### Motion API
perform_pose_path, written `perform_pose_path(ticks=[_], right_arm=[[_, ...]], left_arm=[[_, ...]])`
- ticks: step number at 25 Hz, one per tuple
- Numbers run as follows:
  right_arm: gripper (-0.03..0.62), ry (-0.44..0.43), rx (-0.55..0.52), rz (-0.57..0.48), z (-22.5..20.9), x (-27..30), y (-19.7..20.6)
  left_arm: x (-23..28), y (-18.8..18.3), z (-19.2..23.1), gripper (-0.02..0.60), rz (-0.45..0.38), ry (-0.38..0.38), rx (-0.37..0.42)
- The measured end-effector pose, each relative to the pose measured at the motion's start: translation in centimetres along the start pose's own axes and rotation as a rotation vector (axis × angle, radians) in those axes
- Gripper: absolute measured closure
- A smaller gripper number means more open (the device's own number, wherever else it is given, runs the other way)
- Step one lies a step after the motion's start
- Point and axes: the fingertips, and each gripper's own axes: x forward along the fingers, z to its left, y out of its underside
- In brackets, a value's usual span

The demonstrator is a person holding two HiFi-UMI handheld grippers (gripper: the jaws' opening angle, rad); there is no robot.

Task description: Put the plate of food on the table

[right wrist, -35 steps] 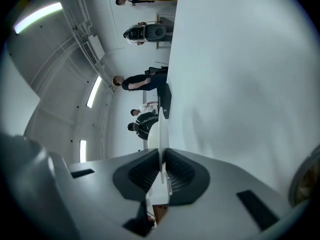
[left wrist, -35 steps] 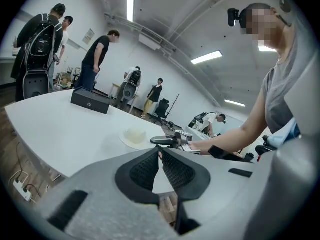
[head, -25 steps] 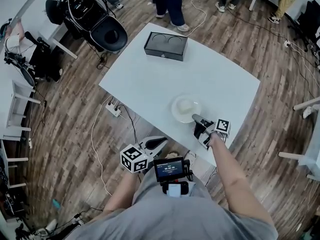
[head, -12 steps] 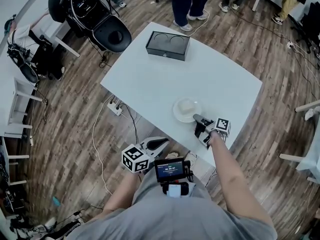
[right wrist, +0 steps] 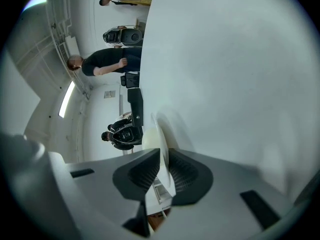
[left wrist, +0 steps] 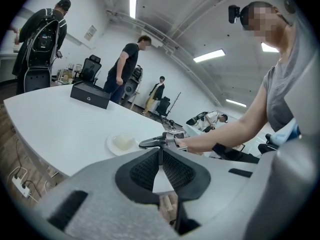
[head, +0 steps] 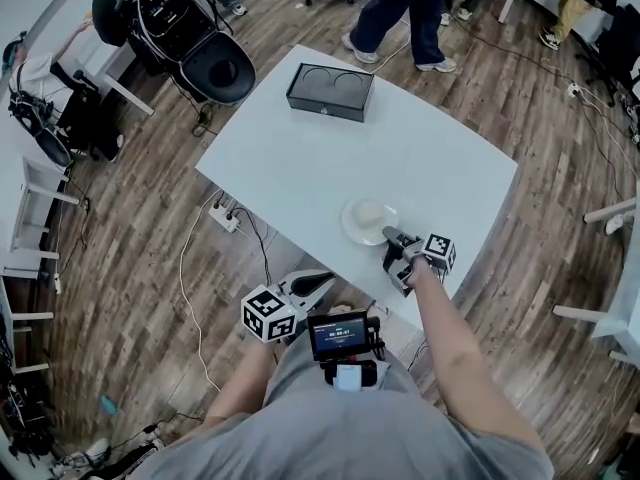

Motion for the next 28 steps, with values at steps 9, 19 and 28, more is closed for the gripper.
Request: perform_pose_path(ticks=[9, 19, 28], right_arm=[[0.543, 0.153, -0.071, -0.022, -0.7, -0.5, -0.4], [0.542, 0.316, -0.155, -0.039, -1.2, -1.4, -1.4], [0.542, 0.318, -0.164, -0.039, -0.9, -1.8, -1.7]], left_arm=[[0.2, -0.3, -0.3, 0.551, -0.013, 0.007, 0.009], [0.6, -1.0, 0.2, 0.551, -0.023, 0.013, 0.011], [0.8, -1.6, 0.1, 0.551, -0.022, 0.024, 0.019]])
